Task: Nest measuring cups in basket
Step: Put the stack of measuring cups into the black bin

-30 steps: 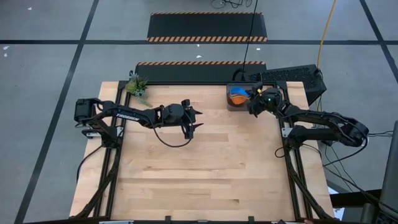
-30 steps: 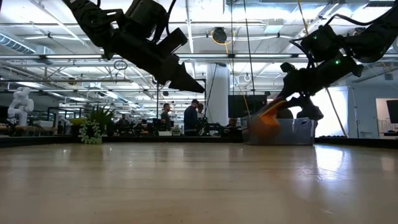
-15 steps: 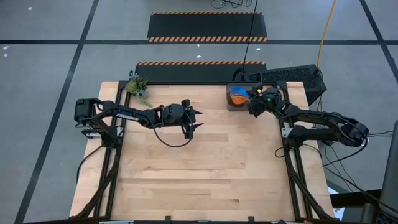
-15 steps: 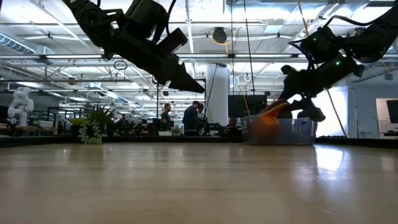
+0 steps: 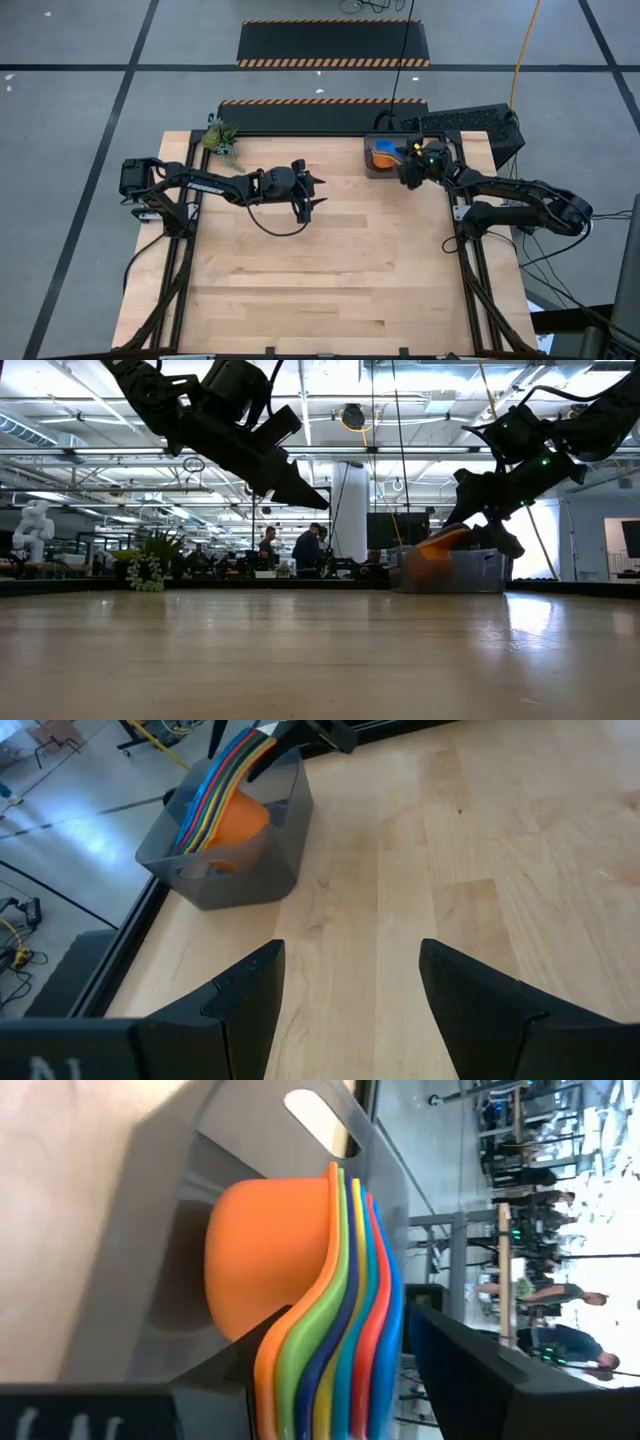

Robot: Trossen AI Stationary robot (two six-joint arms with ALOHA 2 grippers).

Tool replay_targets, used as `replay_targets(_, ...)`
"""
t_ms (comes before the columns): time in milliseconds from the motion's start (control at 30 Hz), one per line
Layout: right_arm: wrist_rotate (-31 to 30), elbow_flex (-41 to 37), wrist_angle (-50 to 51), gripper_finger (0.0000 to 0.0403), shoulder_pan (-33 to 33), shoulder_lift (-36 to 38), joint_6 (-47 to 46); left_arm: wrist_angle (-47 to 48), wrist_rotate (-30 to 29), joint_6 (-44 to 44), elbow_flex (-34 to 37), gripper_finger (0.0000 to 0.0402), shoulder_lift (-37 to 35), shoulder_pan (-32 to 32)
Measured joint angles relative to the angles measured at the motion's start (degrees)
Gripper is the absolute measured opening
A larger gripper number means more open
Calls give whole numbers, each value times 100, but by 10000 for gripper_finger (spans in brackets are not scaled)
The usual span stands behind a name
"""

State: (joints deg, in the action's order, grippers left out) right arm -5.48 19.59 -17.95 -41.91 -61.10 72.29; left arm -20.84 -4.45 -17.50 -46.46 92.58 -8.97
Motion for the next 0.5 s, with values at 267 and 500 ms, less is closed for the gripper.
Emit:
replay_targets(267,103,0,200,186,2,0,-458,0,0,7,0,234,0,0)
replay_targets(500,-216,0,203,202,-2,2,-970,4,0,35,0,234,0,0)
